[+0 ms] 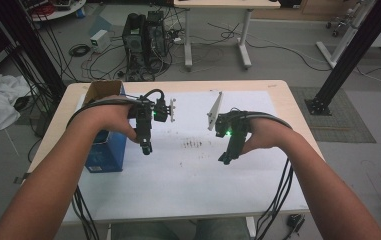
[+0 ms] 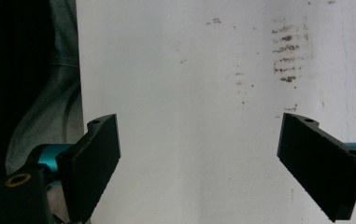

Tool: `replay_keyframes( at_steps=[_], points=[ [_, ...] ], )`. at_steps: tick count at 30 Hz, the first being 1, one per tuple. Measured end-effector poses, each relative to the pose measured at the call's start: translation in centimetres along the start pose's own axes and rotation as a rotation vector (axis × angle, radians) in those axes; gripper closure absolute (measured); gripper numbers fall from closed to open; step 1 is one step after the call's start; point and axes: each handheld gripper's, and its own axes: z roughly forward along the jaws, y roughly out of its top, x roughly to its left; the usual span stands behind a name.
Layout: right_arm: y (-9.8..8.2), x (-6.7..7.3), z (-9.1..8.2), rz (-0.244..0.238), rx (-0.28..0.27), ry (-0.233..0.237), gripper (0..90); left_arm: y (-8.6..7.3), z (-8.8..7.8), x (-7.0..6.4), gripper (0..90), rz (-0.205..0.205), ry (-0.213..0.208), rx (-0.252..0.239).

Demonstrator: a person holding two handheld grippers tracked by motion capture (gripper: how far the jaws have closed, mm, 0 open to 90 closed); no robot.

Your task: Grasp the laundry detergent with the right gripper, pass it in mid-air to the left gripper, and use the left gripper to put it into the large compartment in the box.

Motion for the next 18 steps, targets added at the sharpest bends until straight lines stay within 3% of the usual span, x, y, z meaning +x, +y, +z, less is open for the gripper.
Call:
replay_keyframes(
  at_steps=[18],
  points=[
    [-0.57, -0.68, -0.41, 0.02, 0.01, 0.004, 12.4, 0.14, -0.47, 0.49, 11.3, 0.021, -0.005, -0.002]
  ],
)
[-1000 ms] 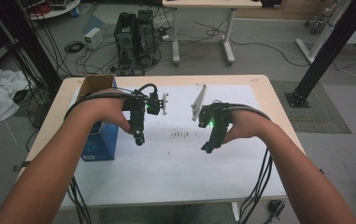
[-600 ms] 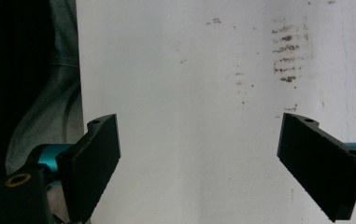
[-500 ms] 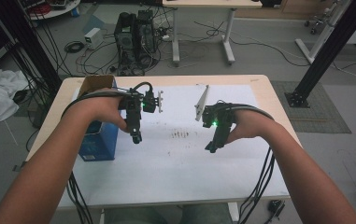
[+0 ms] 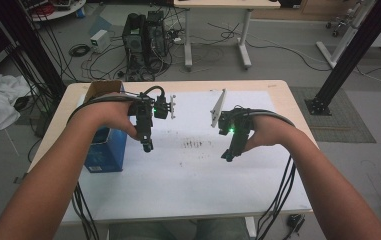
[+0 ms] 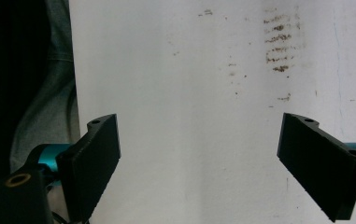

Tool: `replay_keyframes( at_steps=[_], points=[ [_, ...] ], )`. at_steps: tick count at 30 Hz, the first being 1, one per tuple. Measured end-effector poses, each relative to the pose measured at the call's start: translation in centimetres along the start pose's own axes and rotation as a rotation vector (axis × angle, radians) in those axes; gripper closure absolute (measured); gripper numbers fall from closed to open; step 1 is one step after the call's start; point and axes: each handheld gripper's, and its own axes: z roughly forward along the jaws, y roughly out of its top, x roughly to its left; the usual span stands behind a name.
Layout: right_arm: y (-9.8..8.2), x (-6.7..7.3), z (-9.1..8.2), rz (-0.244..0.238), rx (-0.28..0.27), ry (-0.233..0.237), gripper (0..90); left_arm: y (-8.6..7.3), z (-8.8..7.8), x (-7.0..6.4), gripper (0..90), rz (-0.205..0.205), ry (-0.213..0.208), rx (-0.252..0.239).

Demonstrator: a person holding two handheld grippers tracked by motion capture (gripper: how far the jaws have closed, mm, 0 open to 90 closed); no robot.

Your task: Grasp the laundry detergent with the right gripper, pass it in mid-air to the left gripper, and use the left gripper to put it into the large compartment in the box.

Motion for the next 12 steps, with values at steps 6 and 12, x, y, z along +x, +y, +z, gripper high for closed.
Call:
replay_keyframes(
  at_steps=[6, 12],
  points=[
    [0.03, -0.07, 0.05, -0.004, 0.006, -0.015, 12.4, 0.12, -0.09, -0.06, 11.3, 0.01, -0.001, 0.0],
    [0.15, 0.05, 0.05, -0.002, -0.01, -0.015, 12.4, 0.23, -0.12, -0.17, 11.3, 0.014, 0.0, -0.003]
  ],
)
